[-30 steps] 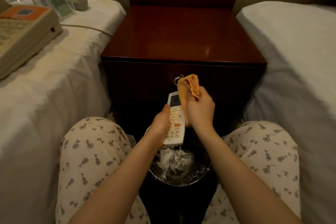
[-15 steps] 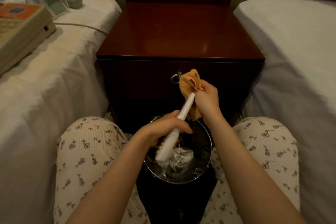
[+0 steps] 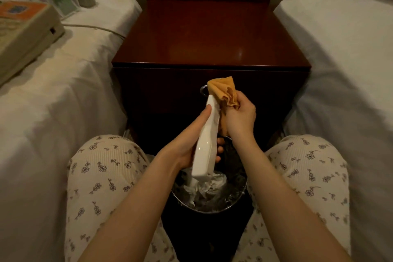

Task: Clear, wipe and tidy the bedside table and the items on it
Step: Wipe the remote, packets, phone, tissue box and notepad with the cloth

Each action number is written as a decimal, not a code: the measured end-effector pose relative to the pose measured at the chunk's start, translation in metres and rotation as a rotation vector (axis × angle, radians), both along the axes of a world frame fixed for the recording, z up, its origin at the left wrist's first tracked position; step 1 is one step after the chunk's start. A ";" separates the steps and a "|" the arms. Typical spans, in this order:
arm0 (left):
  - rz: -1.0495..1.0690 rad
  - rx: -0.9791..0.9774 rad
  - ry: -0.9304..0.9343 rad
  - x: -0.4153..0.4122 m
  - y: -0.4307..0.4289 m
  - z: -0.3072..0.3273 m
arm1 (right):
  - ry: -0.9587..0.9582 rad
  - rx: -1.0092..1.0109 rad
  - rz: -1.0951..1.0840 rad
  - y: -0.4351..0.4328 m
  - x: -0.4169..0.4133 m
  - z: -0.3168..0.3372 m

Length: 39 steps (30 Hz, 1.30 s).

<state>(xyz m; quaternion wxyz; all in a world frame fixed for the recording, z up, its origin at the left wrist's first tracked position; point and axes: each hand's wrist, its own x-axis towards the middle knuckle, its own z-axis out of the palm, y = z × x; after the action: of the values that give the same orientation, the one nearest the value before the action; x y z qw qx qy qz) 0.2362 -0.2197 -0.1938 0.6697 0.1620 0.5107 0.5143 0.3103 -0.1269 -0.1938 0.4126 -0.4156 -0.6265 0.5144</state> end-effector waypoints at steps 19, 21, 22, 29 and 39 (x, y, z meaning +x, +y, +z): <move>0.476 -0.162 0.053 -0.012 0.011 -0.011 | -0.426 -0.016 0.598 -0.004 0.003 -0.004; 0.465 -0.170 0.073 -0.011 0.013 -0.008 | -0.356 0.013 0.399 -0.006 0.003 -0.005; 0.460 -0.166 0.083 -0.011 0.014 -0.007 | -0.313 0.022 0.349 -0.006 0.003 -0.005; 0.517 -0.155 -0.014 -0.013 0.008 -0.004 | -0.422 0.031 0.940 -0.015 0.020 0.019; 0.694 -0.172 -0.138 -0.011 0.009 -0.001 | -0.489 0.124 0.936 -0.016 0.025 0.020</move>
<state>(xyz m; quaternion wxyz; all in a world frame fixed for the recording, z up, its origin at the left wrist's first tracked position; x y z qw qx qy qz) 0.2249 -0.2105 -0.1951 0.4992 -0.1131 0.5305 0.6757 0.3356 -0.1426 -0.1738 0.0046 -0.1745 -0.8521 0.4935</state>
